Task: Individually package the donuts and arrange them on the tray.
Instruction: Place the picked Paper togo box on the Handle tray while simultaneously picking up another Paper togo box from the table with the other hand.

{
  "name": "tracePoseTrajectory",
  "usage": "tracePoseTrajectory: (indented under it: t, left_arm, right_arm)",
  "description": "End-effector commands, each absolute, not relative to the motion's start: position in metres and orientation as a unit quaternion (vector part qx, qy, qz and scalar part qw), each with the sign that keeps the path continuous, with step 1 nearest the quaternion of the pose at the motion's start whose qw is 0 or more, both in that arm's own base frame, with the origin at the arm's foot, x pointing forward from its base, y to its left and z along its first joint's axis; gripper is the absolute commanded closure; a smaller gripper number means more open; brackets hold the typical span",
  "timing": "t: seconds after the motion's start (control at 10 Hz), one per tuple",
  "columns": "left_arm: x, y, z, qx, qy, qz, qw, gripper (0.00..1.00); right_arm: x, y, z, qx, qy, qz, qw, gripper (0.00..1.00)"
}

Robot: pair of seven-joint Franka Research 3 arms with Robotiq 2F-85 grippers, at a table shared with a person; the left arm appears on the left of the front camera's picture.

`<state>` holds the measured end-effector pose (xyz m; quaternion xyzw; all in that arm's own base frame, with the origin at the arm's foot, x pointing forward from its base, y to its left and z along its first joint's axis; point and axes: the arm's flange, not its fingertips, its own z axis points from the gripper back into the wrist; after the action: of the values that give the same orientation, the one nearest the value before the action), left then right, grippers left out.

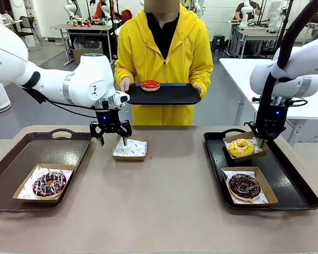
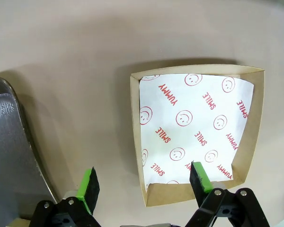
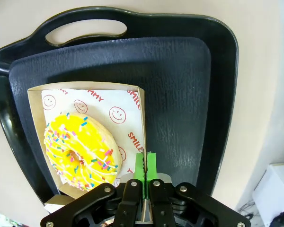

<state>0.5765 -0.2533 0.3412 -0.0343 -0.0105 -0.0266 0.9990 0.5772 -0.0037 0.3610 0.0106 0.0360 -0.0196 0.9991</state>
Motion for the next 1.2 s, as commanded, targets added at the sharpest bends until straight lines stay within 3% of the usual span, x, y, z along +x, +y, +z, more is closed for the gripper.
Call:
tracePoseTrajectory:
  t: [0.0, 0.5, 0.6, 0.7, 0.8, 0.9, 1.0, 1.1]
  left_arm:
    - [0.576, -0.256, 0.336, -0.025, -0.024, -0.009, 0.999, 0.0]
    - [0.579, -0.257, 0.326, -0.018, -0.017, -0.005, 1.0, 0.0]
    - [0.579, -0.258, 0.326, -0.023, -0.017, -0.006, 1.0, 0.0]
    - [0.579, -0.257, 0.325, -0.025, -0.016, -0.008, 1.0, 0.0]
    - [0.579, -0.257, 0.325, -0.025, -0.015, -0.006, 1.0, 0.0]
    - [0.58, -0.257, 0.325, -0.027, -0.014, -0.006, 1.0, 0.0]
    - [0.58, -0.257, 0.325, -0.033, -0.009, -0.003, 0.999, 0.6]
    - [0.581, -0.257, 0.324, -0.035, -0.005, -0.002, 0.999, 0.59]
  right_arm:
    - [0.583, -0.001, 0.362, 0.011, 0.037, -0.017, 0.999, 0.99]
    - [0.582, 0.0, 0.359, 0.016, 0.037, -0.015, 0.999, 0.99]
    - [0.582, 0.0, 0.359, 0.023, 0.039, -0.016, 0.999, 0.84]
    - [0.582, 0.0, 0.359, 0.026, 0.041, -0.014, 0.999, 0.39]
    - [0.582, 0.0, 0.359, 0.026, 0.042, -0.014, 0.999, 0.25]
    - [0.582, -0.001, 0.359, 0.027, 0.042, -0.014, 0.999, 0.0]
    - [0.582, -0.001, 0.359, 0.027, 0.043, -0.013, 0.999, 0.0]
    - [0.582, -0.001, 0.358, 0.028, 0.043, -0.012, 0.999, 0.0]
